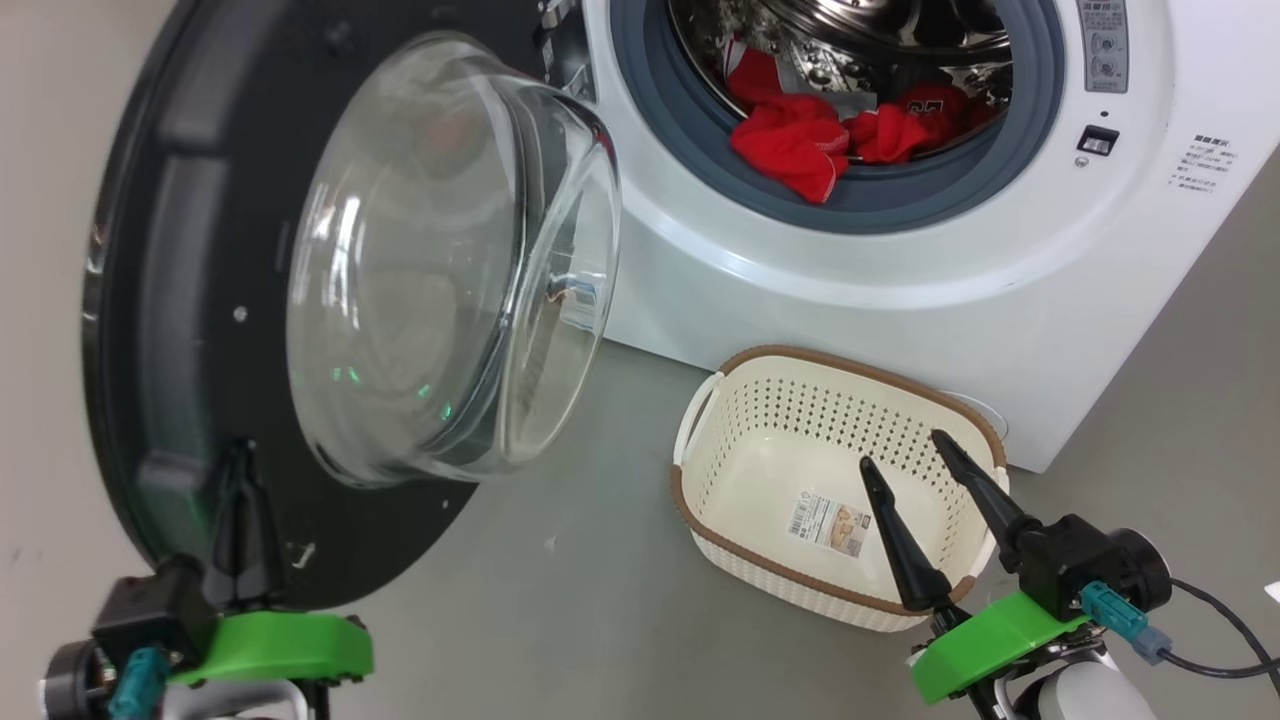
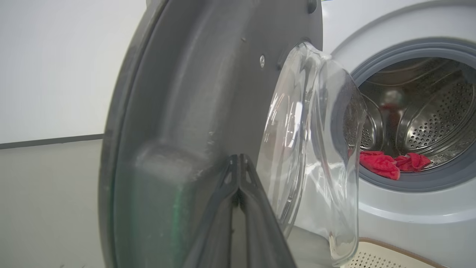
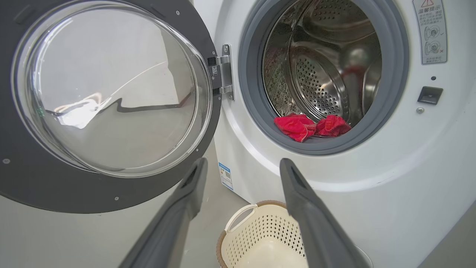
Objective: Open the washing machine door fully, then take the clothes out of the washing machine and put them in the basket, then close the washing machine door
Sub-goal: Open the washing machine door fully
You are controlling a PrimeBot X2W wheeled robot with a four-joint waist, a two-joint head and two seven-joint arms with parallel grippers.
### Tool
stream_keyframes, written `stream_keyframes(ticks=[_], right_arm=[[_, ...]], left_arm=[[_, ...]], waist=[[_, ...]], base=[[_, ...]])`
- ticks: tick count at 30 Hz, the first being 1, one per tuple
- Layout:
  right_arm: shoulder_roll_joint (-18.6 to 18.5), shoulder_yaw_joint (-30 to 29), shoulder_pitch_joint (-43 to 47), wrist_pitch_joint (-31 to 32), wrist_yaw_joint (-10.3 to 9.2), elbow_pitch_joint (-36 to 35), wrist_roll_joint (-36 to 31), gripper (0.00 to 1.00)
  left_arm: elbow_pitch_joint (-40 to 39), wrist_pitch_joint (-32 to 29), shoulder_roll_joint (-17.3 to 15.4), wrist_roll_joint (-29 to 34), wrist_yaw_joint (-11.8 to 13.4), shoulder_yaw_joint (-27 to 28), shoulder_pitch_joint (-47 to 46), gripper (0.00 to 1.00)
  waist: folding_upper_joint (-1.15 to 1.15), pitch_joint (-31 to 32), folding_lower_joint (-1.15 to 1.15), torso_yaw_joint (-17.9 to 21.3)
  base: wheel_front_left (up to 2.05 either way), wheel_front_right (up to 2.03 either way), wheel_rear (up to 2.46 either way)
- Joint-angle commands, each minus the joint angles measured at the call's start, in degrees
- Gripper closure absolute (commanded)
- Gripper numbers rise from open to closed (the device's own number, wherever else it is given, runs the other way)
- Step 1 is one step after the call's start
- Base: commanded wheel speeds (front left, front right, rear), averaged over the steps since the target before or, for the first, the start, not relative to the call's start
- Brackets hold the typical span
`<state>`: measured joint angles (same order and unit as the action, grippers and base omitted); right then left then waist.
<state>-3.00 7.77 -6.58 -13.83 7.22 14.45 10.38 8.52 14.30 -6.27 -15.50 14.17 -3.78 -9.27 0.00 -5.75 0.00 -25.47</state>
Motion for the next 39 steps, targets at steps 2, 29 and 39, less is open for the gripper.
stream_keyframes(ticks=[2, 29, 39], right_arm=[[0.1, 1.0, -1.0, 0.4, 0.26, -2.0, -0.9, 0.00], [0.1, 0.9, -1.1, 4.7, 0.26, -7.3, -5.5, 0.00], [0.1, 1.1, -1.0, 5.2, 0.26, -7.6, -5.6, 0.00]], left_arm=[[-0.9, 0.7, -1.4, 0.4, 0.0, 4.4, -2.2, 1.00], [10.0, 0.7, 1.3, 4.4, -7.3, 20.7, -13.4, 1.00], [14.7, 0.7, 1.7, 6.8, -10.0, 24.4, -15.5, 1.00]], waist=[[0.00, -0.6, 0.00, 0.0], [0.00, -5.1, 0.00, -1.2], [0.00, -4.8, 0.00, -1.4]], base=[[0.00, 0.00, 0.00], [0.00, 0.00, 0.00], [0.00, 0.00, 0.00]])
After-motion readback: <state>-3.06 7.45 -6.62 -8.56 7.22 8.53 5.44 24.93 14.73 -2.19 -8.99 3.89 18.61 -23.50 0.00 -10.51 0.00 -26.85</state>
